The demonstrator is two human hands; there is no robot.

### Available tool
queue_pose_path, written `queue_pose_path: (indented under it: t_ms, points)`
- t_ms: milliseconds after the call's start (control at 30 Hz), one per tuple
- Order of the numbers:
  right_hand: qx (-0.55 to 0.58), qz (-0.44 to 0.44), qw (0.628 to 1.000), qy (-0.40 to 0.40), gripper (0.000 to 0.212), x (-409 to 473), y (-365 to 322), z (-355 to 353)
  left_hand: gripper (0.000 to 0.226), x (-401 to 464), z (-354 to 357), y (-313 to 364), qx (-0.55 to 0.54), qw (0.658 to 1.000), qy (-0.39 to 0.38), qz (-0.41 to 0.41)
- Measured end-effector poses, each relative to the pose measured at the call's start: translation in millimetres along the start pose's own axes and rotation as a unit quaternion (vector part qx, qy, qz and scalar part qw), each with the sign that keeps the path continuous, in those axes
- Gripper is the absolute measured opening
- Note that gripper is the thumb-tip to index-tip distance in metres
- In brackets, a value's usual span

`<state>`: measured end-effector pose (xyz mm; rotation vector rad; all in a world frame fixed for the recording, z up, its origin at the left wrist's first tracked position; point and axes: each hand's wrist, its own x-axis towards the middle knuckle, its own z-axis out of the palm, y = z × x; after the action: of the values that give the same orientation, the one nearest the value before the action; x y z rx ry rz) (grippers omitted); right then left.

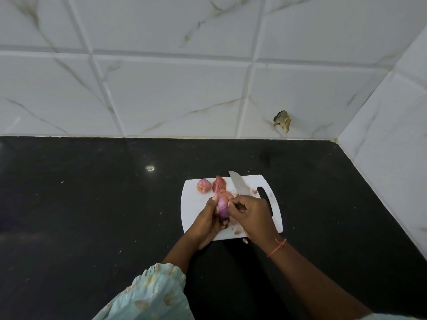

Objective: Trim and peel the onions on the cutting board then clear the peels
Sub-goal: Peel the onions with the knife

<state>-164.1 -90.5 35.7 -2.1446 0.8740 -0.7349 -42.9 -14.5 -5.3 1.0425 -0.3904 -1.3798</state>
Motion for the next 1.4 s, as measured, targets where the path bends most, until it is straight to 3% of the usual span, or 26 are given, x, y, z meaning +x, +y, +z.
queue_pose_path:
  t_ms: [100, 533, 667, 833, 1100, 1400]
  points:
    - [0.015, 0.008, 1.0, -0.013, 0.026, -3.0, -2.5, -2.3, 0.054, 0.9, -0.3, -0.8, 0.0, 1.0, 0.0, -0.005]
    - [-0.023, -0.012, 1.0, -0.01, 0.017, -0.9, 6.2, 3.9, 0.056, 1.8, -1.7, -2.4, -0.003, 1.0, 0.008, -0.008]
    - [-0.015, 0.004, 1.0, -0.023, 0.03, -7.9, 7.5, 7.6, 0.058, 2.7, -5.3, -1.3, -0.036, 0.999, 0.014, -0.02]
    - [-0.032, -0.026, 0.999, -0.023, 0.009, -8.2, 6.2, 4.2, 0.062, 4.9, -5.7, -2.9, -0.033, 0.999, 0.034, -0.024]
    - [-0.053, -0.025, 0.998, -0.016, 0.025, -8.1, 5.2, 7.7, 0.057, 4.1, -5.9, -1.0, -0.048, 0.998, 0.028, -0.027]
    - [-0.077, -0.042, 0.995, -0.04, 0.006, -4.2, 2.2, 3.6, 0.056, 4.9, -4.3, -1.9, -0.019, 1.0, 0.012, -0.009]
